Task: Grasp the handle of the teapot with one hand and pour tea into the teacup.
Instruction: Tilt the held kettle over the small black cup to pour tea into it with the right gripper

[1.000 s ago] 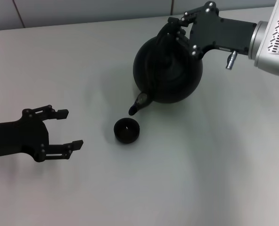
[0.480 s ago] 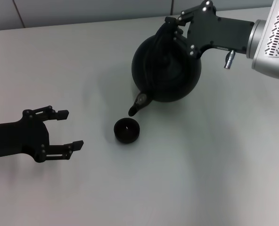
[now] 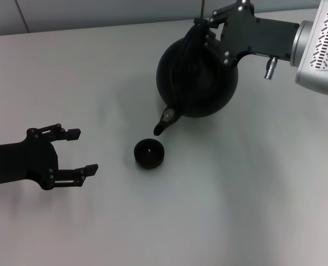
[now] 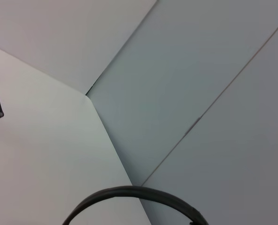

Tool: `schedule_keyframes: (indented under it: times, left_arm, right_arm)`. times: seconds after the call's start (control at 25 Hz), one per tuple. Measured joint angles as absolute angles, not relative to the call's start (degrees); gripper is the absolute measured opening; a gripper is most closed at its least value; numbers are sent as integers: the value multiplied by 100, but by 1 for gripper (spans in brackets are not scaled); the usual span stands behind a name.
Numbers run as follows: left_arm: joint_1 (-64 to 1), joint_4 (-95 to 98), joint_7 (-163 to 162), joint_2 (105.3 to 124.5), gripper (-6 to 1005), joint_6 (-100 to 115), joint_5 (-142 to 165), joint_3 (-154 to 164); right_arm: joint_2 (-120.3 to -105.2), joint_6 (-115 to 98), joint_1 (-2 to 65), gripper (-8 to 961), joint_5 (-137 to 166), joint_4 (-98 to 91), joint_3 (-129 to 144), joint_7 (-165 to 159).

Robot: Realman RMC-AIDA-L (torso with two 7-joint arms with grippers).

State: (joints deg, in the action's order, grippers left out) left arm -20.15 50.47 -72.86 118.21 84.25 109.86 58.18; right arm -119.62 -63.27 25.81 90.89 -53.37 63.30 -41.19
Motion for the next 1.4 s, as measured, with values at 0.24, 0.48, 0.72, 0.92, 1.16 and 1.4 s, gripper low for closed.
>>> schedule_keyframes:
  times: [0.24, 0.48, 0.72, 0.92, 1.16, 1.4]
  left_arm:
    - [-2033, 5014, -7286, 11821, 871, 8402, 10986, 5819]
    - [-2039, 5001, -7286, 11821, 871, 8340, 10986, 5834]
    - [-2039, 5001, -7286, 11821, 871, 8340, 10986, 5822]
    - [-2037, 5000, -7286, 11821, 871, 8340, 10986, 5821]
    - [-2012, 5001, -7286, 11821, 871, 8341, 10993, 5818]
    - [-2016, 5000, -7286, 11821, 871, 8341, 10996, 5818]
  right_arm:
    - [-11961, -6328, 2577, 84, 9092, -5359, 6337, -3983]
    - [-11961, -6328, 2575, 84, 9097, -5424, 6347, -3971]
    - [-11962, -6328, 2575, 84, 9097, -5469, 6375, -3968]
    - [-11962, -6328, 2575, 83, 9097, -5492, 6454, -3968]
    - [-11963, -6328, 2576, 83, 9092, -5498, 6476, -3800]
    - [-11964, -6328, 2573, 83, 9087, -5530, 6488, -3759]
